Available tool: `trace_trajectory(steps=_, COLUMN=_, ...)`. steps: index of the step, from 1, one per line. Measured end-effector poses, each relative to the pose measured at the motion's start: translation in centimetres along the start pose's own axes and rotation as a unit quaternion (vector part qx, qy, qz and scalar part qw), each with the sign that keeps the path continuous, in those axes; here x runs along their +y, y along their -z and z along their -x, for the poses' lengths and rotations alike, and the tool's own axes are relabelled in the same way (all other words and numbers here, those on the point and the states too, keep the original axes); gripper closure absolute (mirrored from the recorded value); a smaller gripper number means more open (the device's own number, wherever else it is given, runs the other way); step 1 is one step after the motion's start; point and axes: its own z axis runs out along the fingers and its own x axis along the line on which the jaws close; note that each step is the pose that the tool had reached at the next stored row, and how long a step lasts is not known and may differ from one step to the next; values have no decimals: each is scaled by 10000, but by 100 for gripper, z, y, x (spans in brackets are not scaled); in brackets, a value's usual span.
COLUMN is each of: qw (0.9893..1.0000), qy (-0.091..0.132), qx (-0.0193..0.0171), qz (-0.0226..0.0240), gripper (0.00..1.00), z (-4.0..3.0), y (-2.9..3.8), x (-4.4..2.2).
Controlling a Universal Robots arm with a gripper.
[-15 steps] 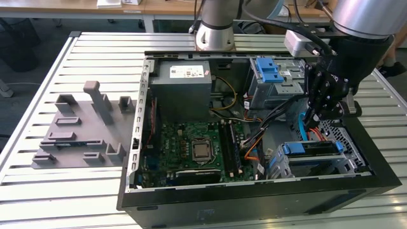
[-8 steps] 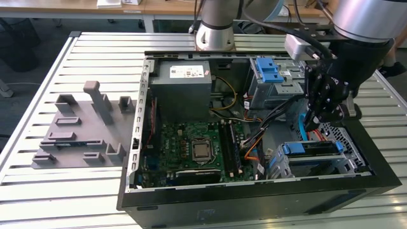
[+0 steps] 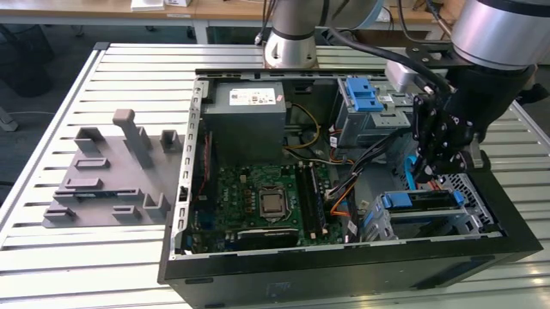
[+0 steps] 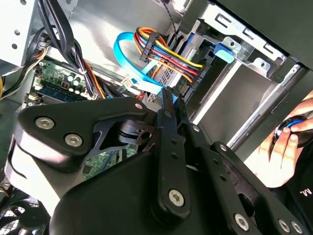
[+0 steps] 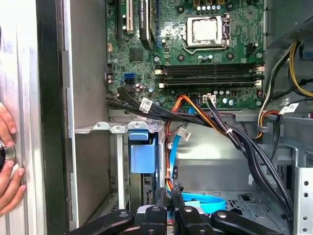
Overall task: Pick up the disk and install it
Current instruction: 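Insert the second disk wire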
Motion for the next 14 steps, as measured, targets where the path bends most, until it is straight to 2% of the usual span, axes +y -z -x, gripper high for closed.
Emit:
trace_trajectory(steps=6, qw=10000, qy=-3, qx=-16, qz=-82, gripper=84, z=-28, y=-9, x=30)
trace_trajectory(steps=8, qw=10000, qy=-5, qx=-47, qz=-87, gripper=84, z=-49, y=-20, x=30)
trace_trajectory(steps=11, qw=9999, qy=-11, qx=-112, qz=-96, gripper=84, z=-84, y=-36, x=31)
trace_trajectory(steps=14, qw=9999, qy=-12, qx=-126, qz=-105, gripper=84, z=-99, y=-41, x=31)
